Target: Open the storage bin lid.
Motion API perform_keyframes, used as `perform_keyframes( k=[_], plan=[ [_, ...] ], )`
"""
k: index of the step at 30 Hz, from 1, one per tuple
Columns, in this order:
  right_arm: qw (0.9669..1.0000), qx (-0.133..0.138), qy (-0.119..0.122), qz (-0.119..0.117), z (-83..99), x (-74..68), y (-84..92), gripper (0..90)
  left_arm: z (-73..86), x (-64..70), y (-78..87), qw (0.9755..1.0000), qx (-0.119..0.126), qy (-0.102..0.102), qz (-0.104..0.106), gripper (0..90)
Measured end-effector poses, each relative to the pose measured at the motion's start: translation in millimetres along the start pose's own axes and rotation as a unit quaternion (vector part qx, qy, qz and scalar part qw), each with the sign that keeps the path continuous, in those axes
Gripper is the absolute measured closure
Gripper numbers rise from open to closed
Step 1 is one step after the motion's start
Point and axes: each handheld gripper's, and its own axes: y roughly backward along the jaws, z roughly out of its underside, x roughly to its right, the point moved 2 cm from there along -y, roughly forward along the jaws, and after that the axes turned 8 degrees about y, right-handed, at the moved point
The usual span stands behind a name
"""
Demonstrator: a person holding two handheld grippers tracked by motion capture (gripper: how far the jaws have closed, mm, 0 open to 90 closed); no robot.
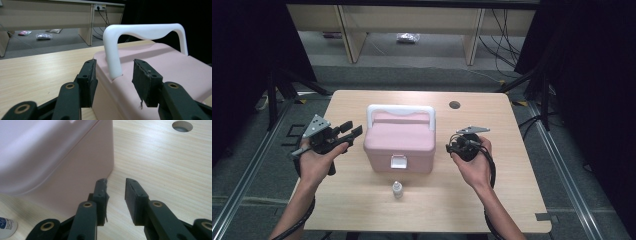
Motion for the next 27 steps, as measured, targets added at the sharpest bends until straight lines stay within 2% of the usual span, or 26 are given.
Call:
perform_keyframes(
  k=[5,8,10,11,13,14,15,16,18,19,20,22,23,24,26,27],
  plan=[
    [1.0000,-0.001,0.002,0.005,-0.5,0.4,0.9,71.0,-5.9,1.9,-11.1,1.0000,-0.005,0.004,0.000,53.3],
    [1.0000,0.006,-0.001,-0.005,-1.4,-0.5,1.7,70.4,-9.6,1.2,-18.7,0.9999,-0.009,0.014,-0.003,53.6],
    [1.0000,0.004,-0.002,0.003,-1.6,-1.4,3.9,70.3,-12.8,1.5,-23.7,0.9998,-0.011,0.015,-0.003,53.8],
    [0.9999,0.008,0.010,0.001,-1.7,0.2,3.8,70.1,-14.3,1.4,-26.7,0.9998,-0.012,0.017,-0.003,53.8],
    [0.9998,0.009,0.016,0.004,-1.8,0.2,3.9,70.1,-16.0,1.7,-33.1,0.9997,-0.021,0.015,-0.001,53.9],
    [0.9998,0.013,0.015,0.005,-2.1,-0.7,4.4,70.1,-16.1,1.7,-36.7,0.9996,-0.024,0.015,0.000,53.9],
    [1.0000,0.009,-0.003,0.003,-1.8,-4.2,7.1,70.1,-15.9,1.1,-40.4,0.9995,-0.028,0.017,0.000,54.0],
    [0.9998,0.020,0.006,0.003,-1.7,-3.0,5.8,70.1,-15.7,0.9,-44.0,0.9993,-0.032,0.020,-0.001,54.1],
    [0.9998,0.017,0.010,0.006,-1.8,-4.1,7.1,70.1,-15.8,0.5,-51.3,0.9989,-0.039,0.026,0.000,54.5],
    [0.9998,0.020,0.008,-0.002,-1.6,-5.1,6.8,70.1,-16.1,0.4,-54.8,0.9987,-0.041,0.031,0.003,54.7],
    [0.9997,0.022,0.011,0.003,-1.9,-4.9,7.2,70.1,-16.5,0.1,-58.0,0.9985,-0.043,0.033,0.003,54.9],
    [0.9997,0.021,0.008,0.002,-1.8,-7.4,8.2,70.1,-17.2,-0.6,-63.4,0.9983,-0.046,0.036,-0.001,56.8],
    [0.9994,0.025,0.024,-0.001,-2.2,-6.3,8.1,70.1,-17.2,-0.8,-65.7,0.9982,-0.046,0.039,0.001,58.4],
    [0.9997,0.023,0.010,-0.002,-1.7,-8.5,9.0,70.1,-17.2,-0.8,-65.7,0.9982,-0.046,0.039,0.001,61.1],
    [0.9996,0.023,0.017,-0.003,-1.1,-7.9,8.8,70.0,-16.0,-1.0,-68.8,0.9981,-0.047,0.039,-0.004,66.5],
    [0.9997,0.022,0.011,-0.005,-0.7,-9.3,9.2,70.0,-16.0,-1.4,-68.1,0.9981,-0.047,0.040,-0.008,69.8]
  ],
)
